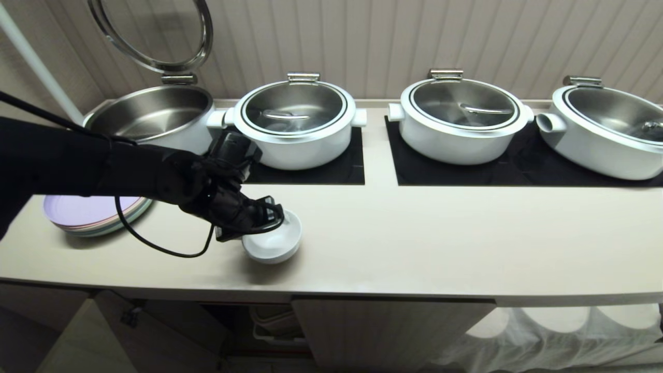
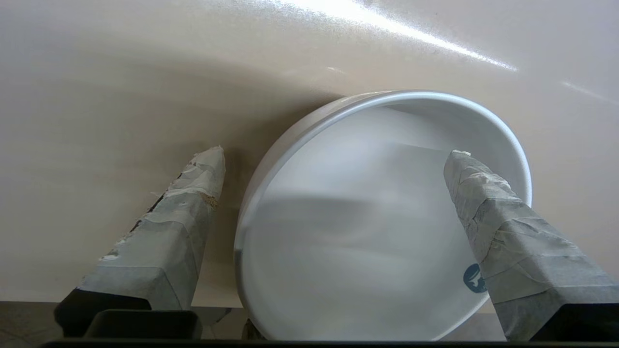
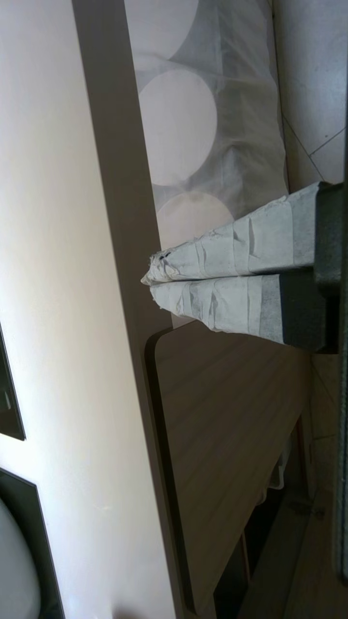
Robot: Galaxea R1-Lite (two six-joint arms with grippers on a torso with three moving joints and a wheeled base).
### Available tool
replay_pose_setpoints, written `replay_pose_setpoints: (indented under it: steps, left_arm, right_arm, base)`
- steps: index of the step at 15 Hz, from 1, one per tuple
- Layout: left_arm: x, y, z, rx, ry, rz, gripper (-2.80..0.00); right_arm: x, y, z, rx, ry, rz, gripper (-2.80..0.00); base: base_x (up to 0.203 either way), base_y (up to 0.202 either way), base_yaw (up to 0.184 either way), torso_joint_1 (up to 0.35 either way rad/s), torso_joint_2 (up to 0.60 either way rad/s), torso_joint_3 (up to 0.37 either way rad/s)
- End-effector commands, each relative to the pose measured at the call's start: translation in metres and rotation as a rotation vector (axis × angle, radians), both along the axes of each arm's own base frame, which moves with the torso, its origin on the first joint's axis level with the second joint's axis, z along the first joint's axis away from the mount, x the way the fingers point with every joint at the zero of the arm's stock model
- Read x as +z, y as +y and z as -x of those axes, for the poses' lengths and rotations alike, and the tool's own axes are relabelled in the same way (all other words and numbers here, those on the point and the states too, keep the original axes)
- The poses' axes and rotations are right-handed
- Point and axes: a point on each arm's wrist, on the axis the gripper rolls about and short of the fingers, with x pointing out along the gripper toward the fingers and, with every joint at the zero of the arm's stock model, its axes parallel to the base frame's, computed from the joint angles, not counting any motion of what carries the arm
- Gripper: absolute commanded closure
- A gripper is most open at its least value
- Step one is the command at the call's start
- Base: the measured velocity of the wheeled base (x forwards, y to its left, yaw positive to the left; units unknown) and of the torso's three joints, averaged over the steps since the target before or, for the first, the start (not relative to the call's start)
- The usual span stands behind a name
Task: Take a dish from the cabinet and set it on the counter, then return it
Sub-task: Place it on the table, then pick up the bowl from the table
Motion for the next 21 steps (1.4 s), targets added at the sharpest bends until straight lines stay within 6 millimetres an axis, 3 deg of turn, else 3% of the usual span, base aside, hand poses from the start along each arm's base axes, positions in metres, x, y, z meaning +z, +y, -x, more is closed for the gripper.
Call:
replay_pose_setpoints:
  steps: [1,11,20,21]
  left_arm:
    - [0.006,0.002,0.003,0.006,-0.014,0.008,-2.8]
    - [0.02,0.009,0.018,0.034,-0.047,-0.003,-2.8]
    - [0.039,0.03,0.058,0.075,-0.086,-0.012,-2.8]
    - [0.04,0.033,0.065,0.077,-0.1,-0.01,0.0]
  right_arm:
    - [0.0,0.0,0.0,0.001,-0.001,-0.001,0.0]
    - [0.0,0.0,0.0,0.001,-0.001,-0.001,0.0]
    - [0.0,0.0,0.0,0.001,-0.001,-0.001,0.0]
    - [0.0,0.0,0.0,0.001,-0.001,-0.001,0.0]
  base:
    - [0.0,0.0,0.0,0.0,0.0,0.0]
    - [0.0,0.0,0.0,0.0,0.0,0.0]
    - [0.0,0.0,0.0,0.0,0.0,0.0]
    - [0.0,0.0,0.0,0.0,0.0,0.0]
